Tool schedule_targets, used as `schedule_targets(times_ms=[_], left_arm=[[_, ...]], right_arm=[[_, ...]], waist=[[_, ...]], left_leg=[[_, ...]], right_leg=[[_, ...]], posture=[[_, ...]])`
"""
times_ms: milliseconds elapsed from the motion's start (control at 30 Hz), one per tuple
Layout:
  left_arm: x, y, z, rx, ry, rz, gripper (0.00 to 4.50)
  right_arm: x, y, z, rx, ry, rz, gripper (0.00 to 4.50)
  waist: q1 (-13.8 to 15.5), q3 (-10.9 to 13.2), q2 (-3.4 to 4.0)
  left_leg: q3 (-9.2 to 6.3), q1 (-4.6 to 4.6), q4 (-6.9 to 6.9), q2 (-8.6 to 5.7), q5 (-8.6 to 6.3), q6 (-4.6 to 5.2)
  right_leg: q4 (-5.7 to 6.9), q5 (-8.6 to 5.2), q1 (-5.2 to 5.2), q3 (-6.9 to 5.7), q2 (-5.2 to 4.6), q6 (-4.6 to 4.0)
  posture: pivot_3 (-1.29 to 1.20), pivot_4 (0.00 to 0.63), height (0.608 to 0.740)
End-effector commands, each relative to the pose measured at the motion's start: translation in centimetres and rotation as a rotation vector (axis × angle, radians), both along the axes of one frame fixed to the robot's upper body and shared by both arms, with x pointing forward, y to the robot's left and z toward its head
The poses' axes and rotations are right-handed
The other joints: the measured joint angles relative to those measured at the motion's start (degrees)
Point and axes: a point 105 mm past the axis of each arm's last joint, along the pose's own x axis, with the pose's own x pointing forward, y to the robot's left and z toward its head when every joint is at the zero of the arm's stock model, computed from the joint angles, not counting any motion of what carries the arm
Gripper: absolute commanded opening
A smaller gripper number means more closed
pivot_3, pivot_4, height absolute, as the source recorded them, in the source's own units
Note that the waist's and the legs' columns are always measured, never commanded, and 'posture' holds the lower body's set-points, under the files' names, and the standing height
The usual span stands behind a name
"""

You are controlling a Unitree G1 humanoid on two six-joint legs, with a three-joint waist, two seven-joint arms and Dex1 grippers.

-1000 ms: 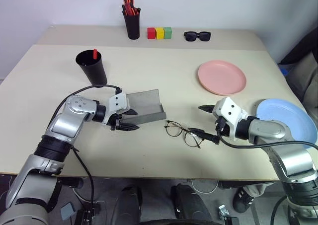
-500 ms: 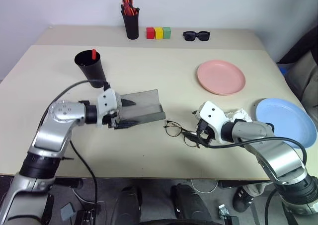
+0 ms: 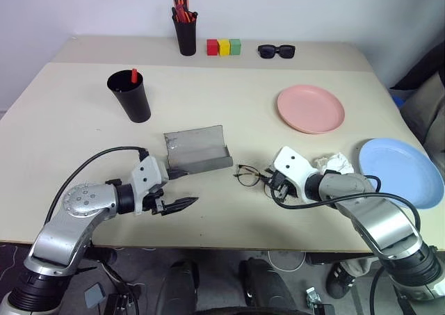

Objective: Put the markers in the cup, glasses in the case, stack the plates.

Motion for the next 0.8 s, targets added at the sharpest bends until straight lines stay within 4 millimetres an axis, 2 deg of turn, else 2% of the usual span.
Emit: schedule_targets(times_ms=[33, 233, 400, 500, 600, 800], left_arm=[[-0.1, -0.1, 0.9, -0.012, -0.035, 0.005, 3.51], [0.5, 0.4, 0.8, -0.037, -0.038, 0.057, 3.51], [1.2, 2.2, 0.5, -0.082, -0.037, 0.183, 3.51], [1.2, 3.7, 0.0, -0.109, -0.025, 0.259, 3.51], [1.1, 5.0, -0.6, -0.110, -0.018, 0.320, 3.51], [0.3, 6.4, -0.7, -0.131, -0.013, 0.380, 3.51]], right_arm=[[0.2, 0.1, 0.4, -0.003, -0.021, 0.001, 0.06], [0.6, -0.2, 1.3, -0.029, -0.067, 0.022, 0.06], [1.0, 0.5, 5.0, -0.029, -0.225, 0.163, 0.06], [1.1, 2.7, 7.8, 0.007, -0.309, 0.316, 0.06], [2.2, 6.3, 9.5, 0.023, -0.377, 0.466, 0.06], [5.6, 12.5, 9.7, 0.001, -0.438, 0.613, 0.06]], waist=[[0.0, 0.0, -0.03], [-0.1, 0.0, -0.03], [-0.2, 0.0, -0.01], [-0.8, 0.0, 0.03], [-1.5, 0.0, 0.02], [-1.7, 0.0, 0.02]], left_leg=[[0.00, 0.01, 0.00, 0.00, 0.00, 0.00], [0.00, 0.01, 0.00, 0.00, 0.00, 0.00], [0.00, 0.01, -0.01, 0.00, 0.00, 0.00], [0.02, 0.03, -0.03, 0.02, 0.00, 0.00], [0.00, 0.04, -0.04, 0.03, 0.00, 0.00], [0.04, 0.05, -0.07, 0.05, 0.00, 0.00]], right_leg=[[0.00, 0.00, 0.00, 0.00, 0.00, 0.00], [0.00, 0.00, 0.00, 0.00, 0.00, -0.01], [0.00, 0.00, -0.01, 0.00, 0.00, -0.01], [0.01, 0.00, -0.03, 0.00, 0.01, 0.00], [0.03, 0.01, -0.02, -0.02, 0.02, 0.00], [0.06, 0.06, -0.04, -0.03, 0.01, 0.07]], posture=[[0.00, 0.150, 0.725], [0.00, 0.150, 0.725], [0.00, 0.150, 0.725], [0.00, 0.150, 0.725], [0.00, 0.150, 0.725], [0.00, 0.150, 0.725]])
